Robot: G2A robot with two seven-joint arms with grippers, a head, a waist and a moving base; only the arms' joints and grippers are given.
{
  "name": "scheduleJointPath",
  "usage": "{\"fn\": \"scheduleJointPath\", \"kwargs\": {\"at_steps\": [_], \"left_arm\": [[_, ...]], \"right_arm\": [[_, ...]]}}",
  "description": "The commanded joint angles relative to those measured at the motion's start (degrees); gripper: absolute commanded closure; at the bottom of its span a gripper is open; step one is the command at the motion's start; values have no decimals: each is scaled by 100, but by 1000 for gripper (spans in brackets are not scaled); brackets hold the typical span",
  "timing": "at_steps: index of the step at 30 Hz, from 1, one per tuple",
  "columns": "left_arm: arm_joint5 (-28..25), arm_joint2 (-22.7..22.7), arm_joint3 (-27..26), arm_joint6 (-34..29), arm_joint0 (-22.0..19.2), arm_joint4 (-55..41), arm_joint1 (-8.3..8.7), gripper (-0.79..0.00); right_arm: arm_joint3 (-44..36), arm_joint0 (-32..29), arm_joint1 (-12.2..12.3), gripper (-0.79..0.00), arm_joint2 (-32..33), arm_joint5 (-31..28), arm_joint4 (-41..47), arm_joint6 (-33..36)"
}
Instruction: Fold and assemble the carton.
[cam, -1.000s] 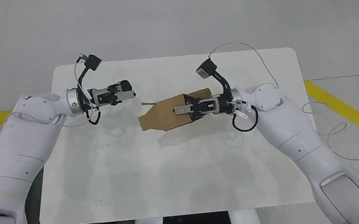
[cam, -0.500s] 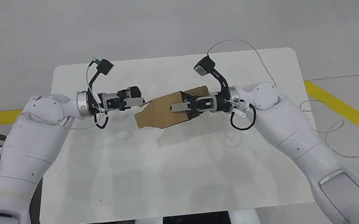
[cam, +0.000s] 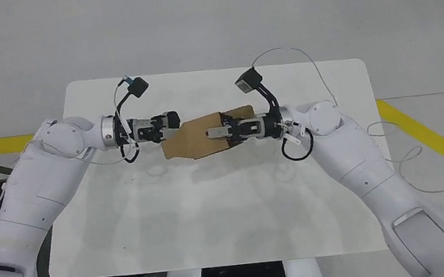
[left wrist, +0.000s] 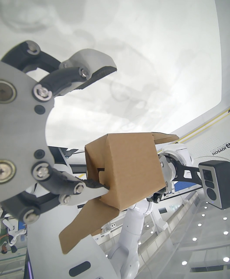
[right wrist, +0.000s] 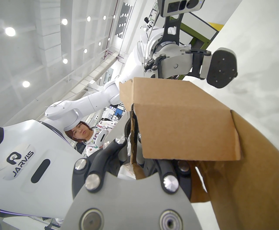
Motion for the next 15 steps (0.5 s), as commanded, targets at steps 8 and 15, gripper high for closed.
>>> {"fn": "scheduleJointPath", "kwargs": {"at_steps": [8, 15], "left_arm": [[-16, 10, -32, 17, -18, 34, 1, -785], [-11, 23, -47, 11, -27, 21, 7, -785]], "right_arm": [[20, 37, -26, 0, -77, -12, 39, -13], [20, 47, -34, 0, -119, -8, 62, -8]]}}
